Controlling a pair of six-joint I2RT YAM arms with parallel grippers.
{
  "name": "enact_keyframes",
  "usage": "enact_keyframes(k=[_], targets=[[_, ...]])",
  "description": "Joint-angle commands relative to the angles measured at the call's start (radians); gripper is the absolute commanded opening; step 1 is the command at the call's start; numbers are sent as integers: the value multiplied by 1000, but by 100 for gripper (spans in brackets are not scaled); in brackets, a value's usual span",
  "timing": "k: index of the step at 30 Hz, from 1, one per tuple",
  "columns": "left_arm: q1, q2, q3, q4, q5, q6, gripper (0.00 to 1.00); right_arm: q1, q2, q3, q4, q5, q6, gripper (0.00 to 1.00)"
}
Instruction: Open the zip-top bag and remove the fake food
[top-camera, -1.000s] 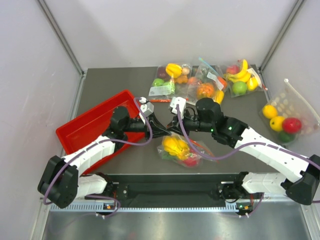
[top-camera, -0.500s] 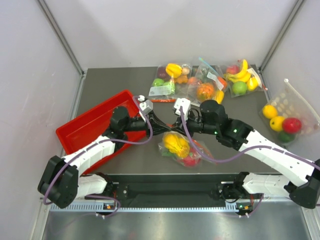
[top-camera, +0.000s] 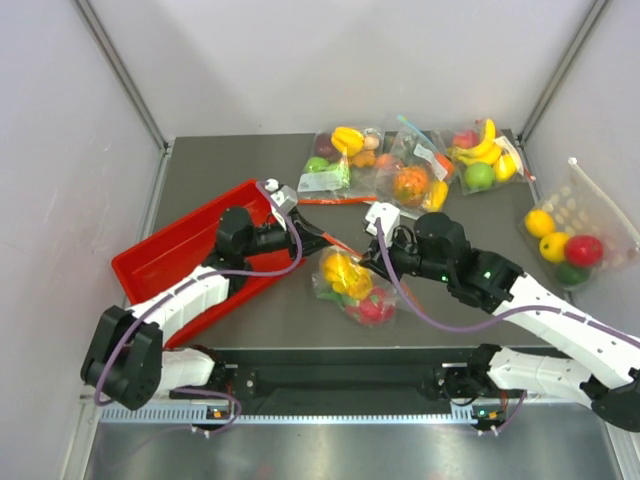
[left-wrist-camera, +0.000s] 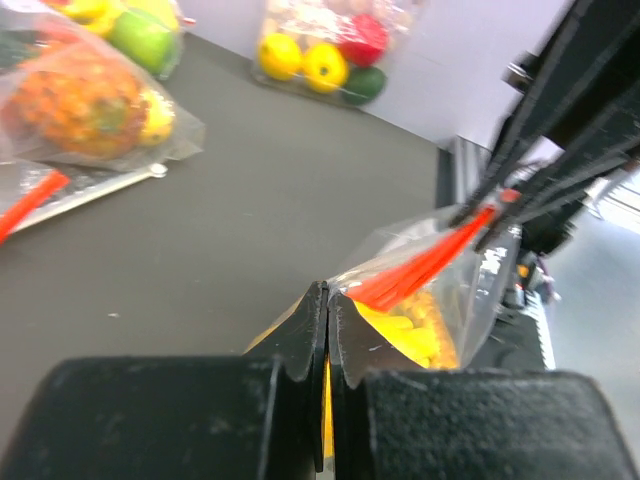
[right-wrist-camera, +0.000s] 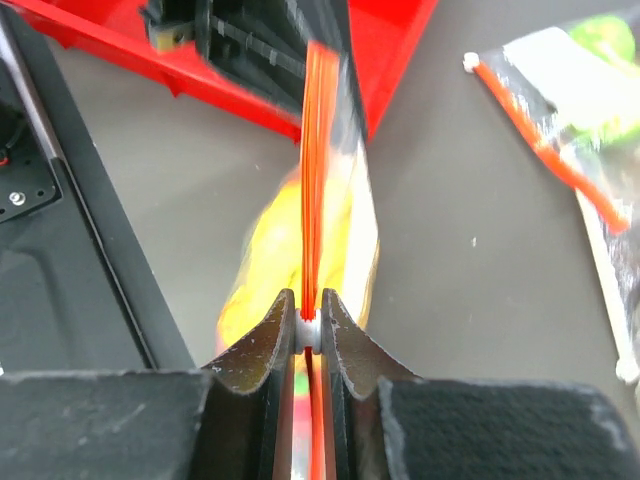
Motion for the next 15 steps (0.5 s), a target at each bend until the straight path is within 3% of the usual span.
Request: enact_keyframes(k=[1, 15], targets=[[36, 7, 52, 59, -192, 38, 0, 16, -78, -6, -54, 48, 73, 0], [43, 88, 115, -3, -519, 73, 0, 18, -187, -35, -170, 137, 216, 0]])
